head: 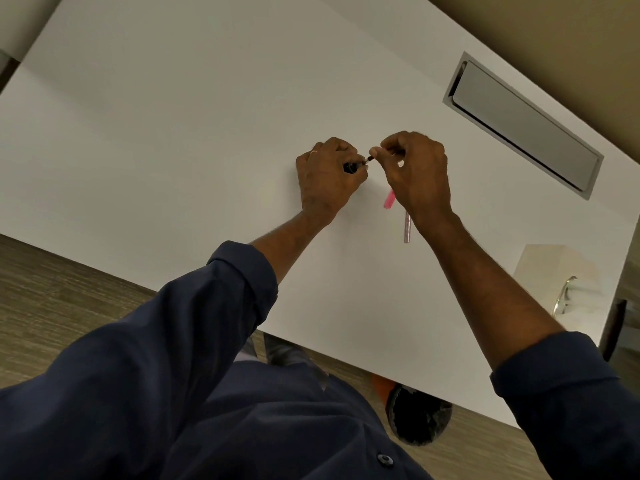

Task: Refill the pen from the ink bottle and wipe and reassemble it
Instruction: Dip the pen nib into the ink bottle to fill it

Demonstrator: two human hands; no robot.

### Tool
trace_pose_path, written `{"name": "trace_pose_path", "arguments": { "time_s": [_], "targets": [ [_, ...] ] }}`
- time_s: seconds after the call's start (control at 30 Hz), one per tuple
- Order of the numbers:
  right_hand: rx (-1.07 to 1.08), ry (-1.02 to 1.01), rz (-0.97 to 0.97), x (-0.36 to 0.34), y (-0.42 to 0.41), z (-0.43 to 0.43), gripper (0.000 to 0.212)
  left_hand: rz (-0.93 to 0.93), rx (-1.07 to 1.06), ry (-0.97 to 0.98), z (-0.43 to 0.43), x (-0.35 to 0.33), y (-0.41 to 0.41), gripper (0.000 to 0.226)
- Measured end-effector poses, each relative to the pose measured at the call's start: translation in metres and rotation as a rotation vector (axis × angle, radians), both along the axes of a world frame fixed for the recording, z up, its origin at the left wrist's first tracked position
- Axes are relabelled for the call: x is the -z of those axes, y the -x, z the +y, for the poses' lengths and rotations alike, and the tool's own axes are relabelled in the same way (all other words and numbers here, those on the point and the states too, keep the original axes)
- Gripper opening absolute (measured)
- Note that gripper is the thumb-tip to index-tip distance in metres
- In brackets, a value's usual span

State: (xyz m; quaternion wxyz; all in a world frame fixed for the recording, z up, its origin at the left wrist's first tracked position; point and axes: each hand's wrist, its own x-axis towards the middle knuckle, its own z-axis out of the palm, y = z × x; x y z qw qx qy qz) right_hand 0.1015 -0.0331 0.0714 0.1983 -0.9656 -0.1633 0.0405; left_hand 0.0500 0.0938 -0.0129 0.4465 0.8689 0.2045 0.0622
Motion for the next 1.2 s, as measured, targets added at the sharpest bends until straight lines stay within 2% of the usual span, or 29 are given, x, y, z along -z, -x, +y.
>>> {"name": "trace_pose_path", "arguments": {
  "time_s": [0.07, 0.2, 0.43, 0.6, 0.73, 1.2],
  "targets": [
    [-0.056, -0.049, 0.007, -0.0021, 0.0000, -0.0002, 0.027, -0.005, -0.004, 0.004, 0.0009, 0.0006, -0.0009, 0.017],
    [-0.085, -0.011, 0.008, -0.0036, -0.0038, 0.0001, 0.018, -0.002, 0.002, -0.003, 0.0015, -0.0020, -0.0021, 0.016],
    [0.009, 0.026, 0.019, 0.0009, -0.0051, 0.0005, 0.030, 0.009, 0.015, 0.004, 0.0016, -0.0010, -0.0008, 0.015],
    [-0.085, -0.022, -0.003, 0.0003, -0.0039, -0.0024, 0.022, 0.001, 0.011, 0.003, 0.0041, -0.0026, -0.0015, 0.016],
    [-0.051, 0.015, -0.006, 0.0017, -0.0058, -0.0039, 0.017, -0.004, 0.008, 0.010, 0.0035, -0.0037, -0.0018, 0.014],
    [-0.024, 0.013, -0.051, 0.0041, 0.0003, 0.0009, 0.022, 0.027, 0.005, 0.004, -0.0004, -0.0004, 0.0028, 0.021]
  ]
}}
